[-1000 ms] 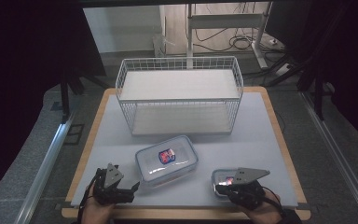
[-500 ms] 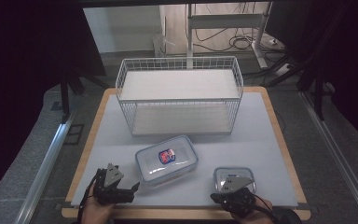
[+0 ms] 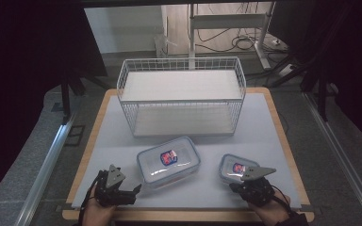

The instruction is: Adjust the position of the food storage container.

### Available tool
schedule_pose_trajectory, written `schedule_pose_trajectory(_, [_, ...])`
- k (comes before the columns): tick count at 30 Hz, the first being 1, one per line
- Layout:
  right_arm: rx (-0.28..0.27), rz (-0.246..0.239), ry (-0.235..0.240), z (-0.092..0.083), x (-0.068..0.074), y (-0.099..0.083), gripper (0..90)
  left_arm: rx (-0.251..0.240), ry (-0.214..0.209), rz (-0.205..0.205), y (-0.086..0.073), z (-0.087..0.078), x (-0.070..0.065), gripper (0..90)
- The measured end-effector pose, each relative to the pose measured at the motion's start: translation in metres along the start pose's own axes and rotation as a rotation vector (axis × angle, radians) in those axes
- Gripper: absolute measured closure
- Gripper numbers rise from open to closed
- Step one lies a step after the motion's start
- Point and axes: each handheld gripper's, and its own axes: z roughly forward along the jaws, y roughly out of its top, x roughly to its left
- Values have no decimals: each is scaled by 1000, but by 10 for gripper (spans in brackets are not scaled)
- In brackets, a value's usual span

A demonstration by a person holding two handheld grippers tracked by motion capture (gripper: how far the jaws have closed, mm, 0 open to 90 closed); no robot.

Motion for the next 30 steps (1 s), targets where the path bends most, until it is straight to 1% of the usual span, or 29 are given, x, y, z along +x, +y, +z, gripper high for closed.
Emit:
schedule_pose_trajectory(1, [1,8,-21,-2,-5,-1,897,2,-1,0,0,0,0,51])
schedule_pose_trajectory(3, [2,26,-42,-4,-12,-3,897,5,-2,-2,0,1,0,51])
schedule_pose_trajectory(4, [2,26,-42,-4,-12,-3,897,6,-2,0,0,1,0,51])
schedule_pose_trajectory(5, [-1,45,-62,-6,-20,-6,897,6,-1,1,0,1,0,51])
schedule_pose_trajectory(6, [-1,45,-62,-6,-20,-6,897,6,-2,1,0,1,0,51])
schedule_pose_trajectory(7, [-3,71,-87,-9,-29,-8,897,6,-4,-1,0,1,0,51])
schedule_pose_trajectory(8, [-3,71,-87,-9,-29,-8,897,6,-4,-1,0,1,0,51])
schedule_pose_trajectory(9, [-7,92,-116,-12,-39,-10,897,6,-4,-2,0,1,0,52])
schedule_pose_trajectory(10, [-7,92,-116,-12,-39,-10,897,6,-4,-2,0,1,0,53])
schedule_pose_trajectory(11, [-7,105,-133,-13,-43,-11,896,6,-4,-3,0,1,0,53])
schedule_pose_trajectory(12, [-9,114,-138,-15,-47,-12,897,5,-4,-3,0,1,0,53])
schedule_pose_trajectory(13, [-23,126,-121,-16,-49,-11,896,4,-3,-3,0,1,0,54])
schedule_pose_trajectory(14, [-23,126,-121,-16,-49,-11,896,5,-2,-3,0,2,0,54])
schedule_pose_trajectory(15, [-36,122,-109,-15,-47,-9,896,5,-2,-3,0,2,0,54])
schedule_pose_trajectory(18, [-80,87,-24,-10,-33,8,895,4,-3,-10,0,2,1,55])
schedule_pose_trajectory(19, [-87,69,-6,-7,-29,16,894,3,-4,-10,0,2,1,56])
schedule_pose_trajectory(20, [-90,53,2,-2,-26,25,891,1,-5,-12,0,2,2,56])
schedule_pose_trajectory(21, [-85,34,4,5,-23,35,889,1,-5,-9,0,2,2,57])
schedule_pose_trajectory(23, [-71,6,-5,17,-23,48,889,-2,-4,-10,0,2,1,57])
schedule_pose_trajectory(24, [-58,7,-13,31,-25,59,890,-5,-5,-12,0,2,2,57])
schedule_pose_trajectory(26, [-23,-14,-36,42,-26,65,891,-6,-5,-14,0,2,2,57])
schedule_pose_trajectory(27, [-23,-14,-36,42,-26,65,891,-6,-7,-16,0,1,2,57])
schedule_pose_trajectory(28, [-5,-23,-61,46,-27,66,893,-5,-9,-18,0,1,2,57])
schedule_pose_trajectory(29, [11,-23,-78,49,-29,66,896,-4,-10,-20,0,1,2,58])
schedule_pose_trajectory(30, [15,-17,-79,50,-32,65,897,-3,-11,-22,0,1,2,58])
